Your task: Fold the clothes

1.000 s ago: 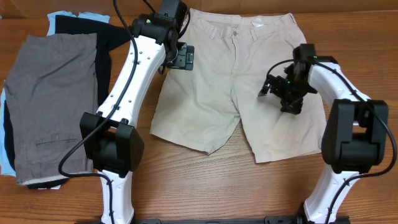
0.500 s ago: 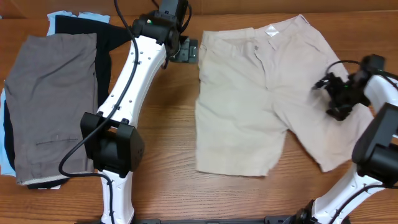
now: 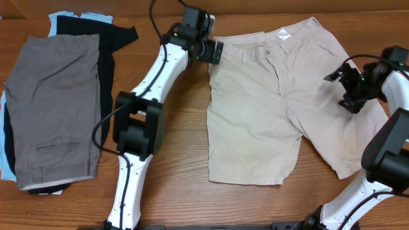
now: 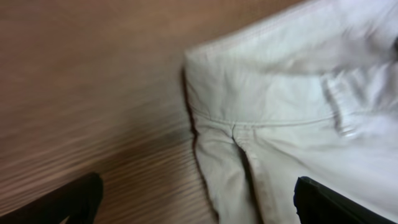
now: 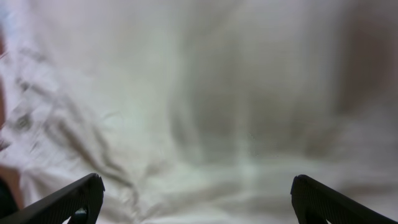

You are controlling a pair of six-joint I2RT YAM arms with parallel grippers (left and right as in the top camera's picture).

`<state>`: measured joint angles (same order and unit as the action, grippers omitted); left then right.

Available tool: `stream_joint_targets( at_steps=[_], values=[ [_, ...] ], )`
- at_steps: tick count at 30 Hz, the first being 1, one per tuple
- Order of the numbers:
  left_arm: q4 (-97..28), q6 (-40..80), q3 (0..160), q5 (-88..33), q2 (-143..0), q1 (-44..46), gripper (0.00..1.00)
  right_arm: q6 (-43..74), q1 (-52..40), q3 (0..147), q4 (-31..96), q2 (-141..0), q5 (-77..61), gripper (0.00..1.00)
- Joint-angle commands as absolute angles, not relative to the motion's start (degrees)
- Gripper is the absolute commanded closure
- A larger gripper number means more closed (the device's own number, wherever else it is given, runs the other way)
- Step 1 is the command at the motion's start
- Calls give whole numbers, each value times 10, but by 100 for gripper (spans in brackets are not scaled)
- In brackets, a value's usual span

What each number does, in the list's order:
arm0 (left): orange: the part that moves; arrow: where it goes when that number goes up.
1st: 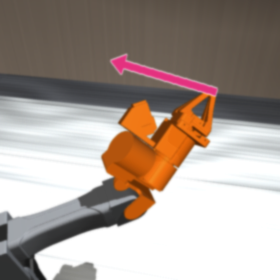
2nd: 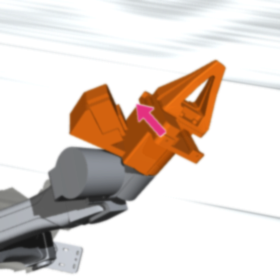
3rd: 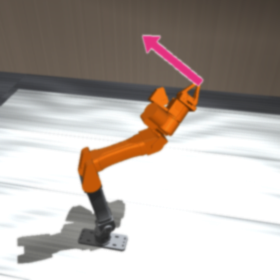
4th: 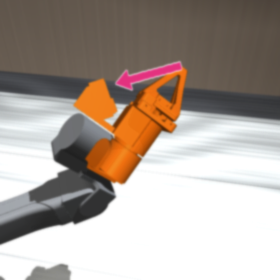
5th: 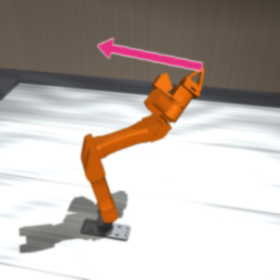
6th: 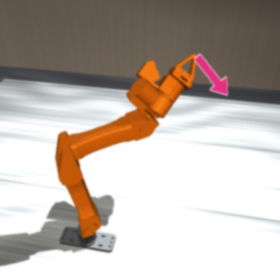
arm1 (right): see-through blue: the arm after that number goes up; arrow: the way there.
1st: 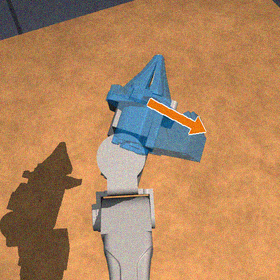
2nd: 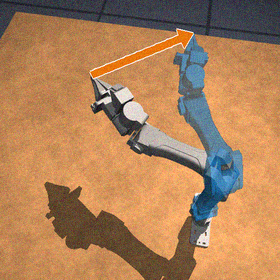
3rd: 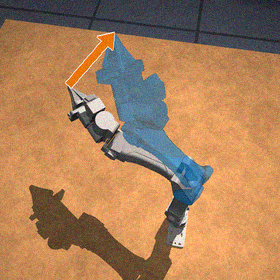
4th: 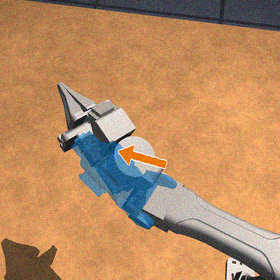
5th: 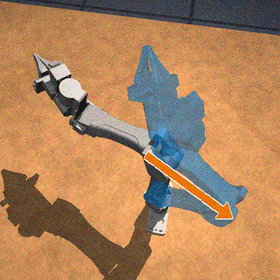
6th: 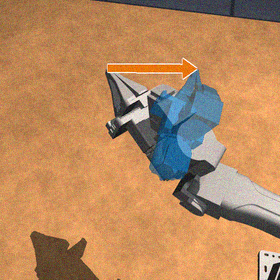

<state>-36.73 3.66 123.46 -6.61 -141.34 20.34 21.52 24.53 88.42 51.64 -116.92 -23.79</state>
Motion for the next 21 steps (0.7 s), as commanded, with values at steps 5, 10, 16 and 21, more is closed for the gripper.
stream_joint_targets(
  at_steps=[5,10,16,21],
  values=[
    [-332,-1,1241,-115,-1465,225,0,195,214,902,511,-1126,-256,0],
    [-309,0,1241,-119,-1485,229,14,195,200,902,513,-1126,-256,0],
    [-304,51,1242,-69,-1491,223,90,188,179,901,517,-1126,-256,1],
    [-422,171,1278,35,-1481,178,96,177,144,901,520,-1126,-230,2]
  ],
)
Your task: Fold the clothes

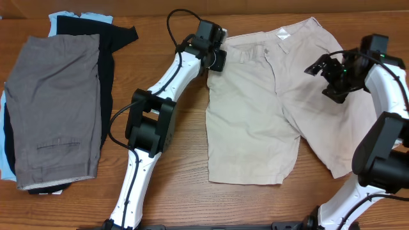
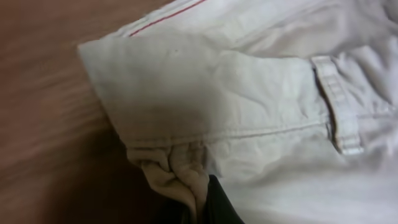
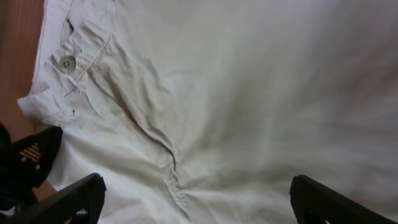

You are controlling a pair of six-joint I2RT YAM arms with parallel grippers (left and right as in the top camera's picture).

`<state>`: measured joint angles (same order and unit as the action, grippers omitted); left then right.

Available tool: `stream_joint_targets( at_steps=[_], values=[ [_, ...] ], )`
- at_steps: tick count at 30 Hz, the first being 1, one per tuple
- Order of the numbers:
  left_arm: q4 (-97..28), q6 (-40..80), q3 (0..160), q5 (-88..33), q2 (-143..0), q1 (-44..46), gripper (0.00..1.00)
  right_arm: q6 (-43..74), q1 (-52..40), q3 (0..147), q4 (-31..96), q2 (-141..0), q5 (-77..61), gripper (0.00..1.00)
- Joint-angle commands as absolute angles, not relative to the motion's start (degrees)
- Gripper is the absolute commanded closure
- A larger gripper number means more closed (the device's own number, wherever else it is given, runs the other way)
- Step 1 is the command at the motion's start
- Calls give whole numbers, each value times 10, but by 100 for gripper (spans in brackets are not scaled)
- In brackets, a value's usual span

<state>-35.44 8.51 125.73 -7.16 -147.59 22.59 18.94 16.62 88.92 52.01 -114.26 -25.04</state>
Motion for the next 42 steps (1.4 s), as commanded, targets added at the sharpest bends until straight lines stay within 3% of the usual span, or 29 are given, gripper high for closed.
stream_joint_targets(
  at_steps=[1,7,13,18,21,26,28,35,42],
  values=[
    [-460,186,1288,55,-1478,168,96,177,137,901,521,-1126,-221,2],
    [-729,219,1349,109,-1473,91,96,178,92,901,522,-1126,-188,2],
    [-927,219,1340,48,-1473,30,96,183,56,901,529,-1126,-174,3],
    [-968,191,1340,74,-1473,23,94,185,41,901,542,-1126,-174,3],
    [-968,182,1341,83,-1473,26,81,184,39,901,551,-1126,-176,1],
    [-969,177,1386,113,-1466,34,82,184,39,901,589,-1126,-176,0],
    [-969,171,1407,114,-1453,38,78,182,38,901,608,-1126,-176,0],
    [-968,162,1504,114,-1364,41,20,175,25,901,653,-1126,-171,0],
    [-952,163,1532,99,-1238,42,15,176,-9,879,664,-1130,-135,0]
  ],
)
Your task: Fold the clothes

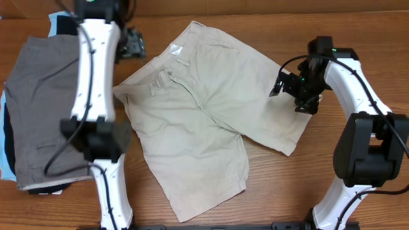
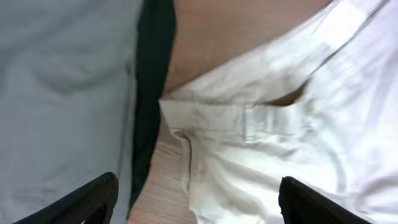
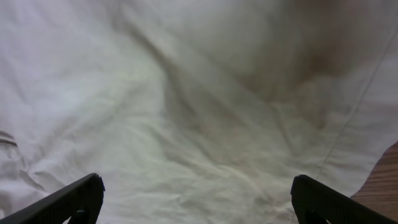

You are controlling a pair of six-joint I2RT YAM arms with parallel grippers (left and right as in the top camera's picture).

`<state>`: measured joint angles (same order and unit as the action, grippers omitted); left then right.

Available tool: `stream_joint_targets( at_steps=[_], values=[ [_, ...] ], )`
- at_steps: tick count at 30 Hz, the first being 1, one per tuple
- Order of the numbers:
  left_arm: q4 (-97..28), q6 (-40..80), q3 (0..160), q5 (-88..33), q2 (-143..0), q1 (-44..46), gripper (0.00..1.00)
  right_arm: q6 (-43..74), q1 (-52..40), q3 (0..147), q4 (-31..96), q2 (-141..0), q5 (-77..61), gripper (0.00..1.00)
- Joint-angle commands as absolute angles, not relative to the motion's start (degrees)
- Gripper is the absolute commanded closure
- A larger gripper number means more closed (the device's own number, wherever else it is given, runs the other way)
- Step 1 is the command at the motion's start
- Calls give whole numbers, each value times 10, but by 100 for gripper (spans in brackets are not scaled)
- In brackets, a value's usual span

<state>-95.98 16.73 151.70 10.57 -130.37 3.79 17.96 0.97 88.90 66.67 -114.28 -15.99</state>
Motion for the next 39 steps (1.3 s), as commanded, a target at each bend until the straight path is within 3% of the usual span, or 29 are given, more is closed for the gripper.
stream_joint_targets(
  at_steps=[1,20,39],
  values=[
    [-947,163,1532,91,-1226,42,15,176,-13,870,662,-1130,-133,0],
    [-906,154,1525,46,-1220,42,16,230,-28,719,472,-1160,-69,10],
    [-848,152,1520,46,-1329,80,16,241,109,751,265,-1289,-66,17]
  ],
)
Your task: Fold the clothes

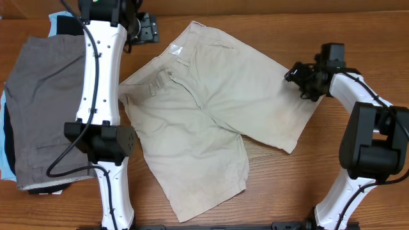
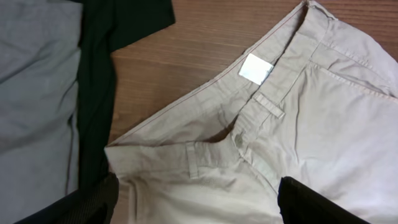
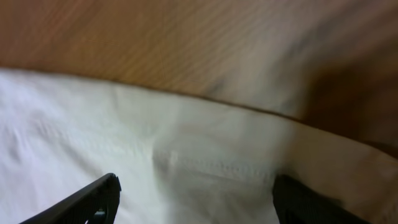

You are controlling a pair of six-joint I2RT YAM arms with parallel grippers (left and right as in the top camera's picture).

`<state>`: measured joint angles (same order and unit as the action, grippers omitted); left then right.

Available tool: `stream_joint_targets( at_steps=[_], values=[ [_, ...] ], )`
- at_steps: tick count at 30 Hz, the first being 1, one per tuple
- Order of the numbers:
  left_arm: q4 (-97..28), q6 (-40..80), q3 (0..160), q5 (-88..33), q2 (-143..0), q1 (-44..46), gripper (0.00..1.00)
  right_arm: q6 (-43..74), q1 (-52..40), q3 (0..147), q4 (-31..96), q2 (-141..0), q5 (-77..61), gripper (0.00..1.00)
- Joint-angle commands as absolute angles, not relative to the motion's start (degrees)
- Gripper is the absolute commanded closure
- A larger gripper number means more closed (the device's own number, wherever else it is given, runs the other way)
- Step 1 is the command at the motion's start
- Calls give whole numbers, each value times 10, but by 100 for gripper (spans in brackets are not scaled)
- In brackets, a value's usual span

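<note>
The beige shorts (image 1: 204,115) lie flat and slantwise mid-table, waistband (image 2: 205,152) at the back left, legs toward the front right. The left wrist view shows their white label (image 2: 254,68) and button (image 2: 238,140). My left gripper (image 1: 146,29) hangs open above the table behind the waistband, holding nothing; in its own view it (image 2: 196,211) looks down on the waistband's left end. My right gripper (image 1: 300,76) is open at the back corner of the right leg, its fingers (image 3: 93,199) straddling the leg hem (image 3: 211,168).
A pile of clothes sits at the left: grey shorts (image 1: 54,102) on a black garment (image 1: 108,57) and a light blue one (image 1: 64,14). The black garment's sleeve (image 2: 118,25) reaches close to the beige waistband. Bare wooden table (image 1: 307,185) lies front right.
My left gripper has moved back and to the right, off the waistband corner. My right gripper has gone from over the right leg to that leg's back corner hem. The shorts lie unchanged.
The shorts first lay at the right, waistband at the back, my left gripper open at their left waistband corner. Then it was shut on that corner. Later the shorts lay slantwise nearer the left pile, released. Both grippers are open now.
</note>
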<state>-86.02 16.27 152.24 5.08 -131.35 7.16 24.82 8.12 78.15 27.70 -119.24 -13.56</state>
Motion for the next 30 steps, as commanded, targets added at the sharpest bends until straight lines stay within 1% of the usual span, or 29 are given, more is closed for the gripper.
stream_joint_targets(
  at_steps=[1,8,10,12,13,14,16,19,21,22,28,29,30],
  values=[
    [-844,152,1520,46,-1332,83,16,240,110,755,253,-1293,-64,17],
    [-793,152,1520,46,-1338,93,15,228,110,797,159,-1326,-46,17],
    [-778,152,1520,46,-1338,93,12,225,110,813,145,-1333,-33,17],
    [-767,152,1520,46,-1338,93,5,224,111,836,137,-1340,-20,17],
    [-761,152,1520,46,-1338,93,0,222,112,848,134,-1344,-17,16],
    [-755,152,1520,46,-1338,93,0,215,114,862,131,-1347,-17,14],
    [-736,146,1520,49,-1338,93,0,191,116,896,136,-1356,-15,12],
    [-713,109,1520,49,-1338,92,0,175,118,941,157,-1359,-15,7],
    [-705,97,1520,49,-1338,92,0,168,120,977,191,-1359,-18,1],
    [-704,91,1520,49,-1338,91,0,166,120,999,218,-1359,-20,0],
    [-724,77,1525,49,-1326,81,0,163,117,1160,430,-1343,-73,0],
    [-741,72,1528,49,-1315,81,0,163,115,1202,497,-1331,-90,0],
    [-752,70,1528,52,-1307,81,0,163,113,1225,536,-1324,-101,0]
  ],
)
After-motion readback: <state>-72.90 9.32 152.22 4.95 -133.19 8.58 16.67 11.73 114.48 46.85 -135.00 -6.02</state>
